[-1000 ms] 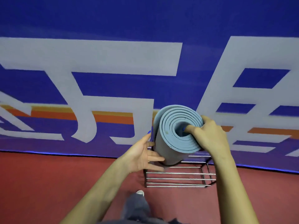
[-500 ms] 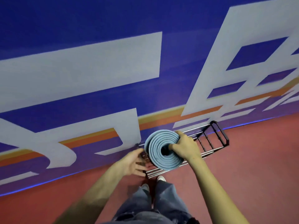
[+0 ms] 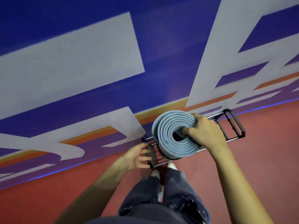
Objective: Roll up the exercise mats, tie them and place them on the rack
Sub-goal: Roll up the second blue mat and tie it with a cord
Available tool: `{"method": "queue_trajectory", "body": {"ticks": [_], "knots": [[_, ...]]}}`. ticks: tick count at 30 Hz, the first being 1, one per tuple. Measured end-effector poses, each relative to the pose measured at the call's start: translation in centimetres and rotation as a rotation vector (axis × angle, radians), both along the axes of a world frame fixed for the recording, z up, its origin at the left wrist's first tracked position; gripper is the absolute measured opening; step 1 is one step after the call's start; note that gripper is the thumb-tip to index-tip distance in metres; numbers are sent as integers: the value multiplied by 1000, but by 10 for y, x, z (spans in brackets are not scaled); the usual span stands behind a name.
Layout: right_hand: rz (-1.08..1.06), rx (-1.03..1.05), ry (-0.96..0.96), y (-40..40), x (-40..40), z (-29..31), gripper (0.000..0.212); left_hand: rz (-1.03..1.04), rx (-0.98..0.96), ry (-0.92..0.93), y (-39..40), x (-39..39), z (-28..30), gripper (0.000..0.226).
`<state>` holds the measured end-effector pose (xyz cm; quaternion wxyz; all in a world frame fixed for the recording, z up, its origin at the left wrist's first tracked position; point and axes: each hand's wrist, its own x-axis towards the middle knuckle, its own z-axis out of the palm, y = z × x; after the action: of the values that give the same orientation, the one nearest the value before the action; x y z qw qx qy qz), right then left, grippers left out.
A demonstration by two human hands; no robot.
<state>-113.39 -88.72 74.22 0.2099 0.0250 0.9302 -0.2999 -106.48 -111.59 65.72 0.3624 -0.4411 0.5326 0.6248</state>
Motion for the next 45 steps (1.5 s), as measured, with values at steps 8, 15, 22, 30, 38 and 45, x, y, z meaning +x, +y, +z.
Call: {"method": "queue_trajectory", "body": {"ticks": [8,15,22,30,38,45], "knots": [[193,71,-272,-17,-15,-109,56,-81,-145,-10,-13,-12,-14,26],[352,194,-380,-51,-39,-212,61,-274,-293,-101,-44,-34,-51,24],[269,191,-485,-71,-33,-289,52,-400,-344,-67,-36,-40,-97,14],[312,133,-456,-98,-31,-304,58,-565,-255,-122,-29,-17,-102,9],[-342,-116,-400,-102,33,-284,88,-593,-339,-41,-60,-10,-67,11],[-764,-385,-351,-90,130,-237,65,-631,-322,-5,-72,4,-46,16]]}}
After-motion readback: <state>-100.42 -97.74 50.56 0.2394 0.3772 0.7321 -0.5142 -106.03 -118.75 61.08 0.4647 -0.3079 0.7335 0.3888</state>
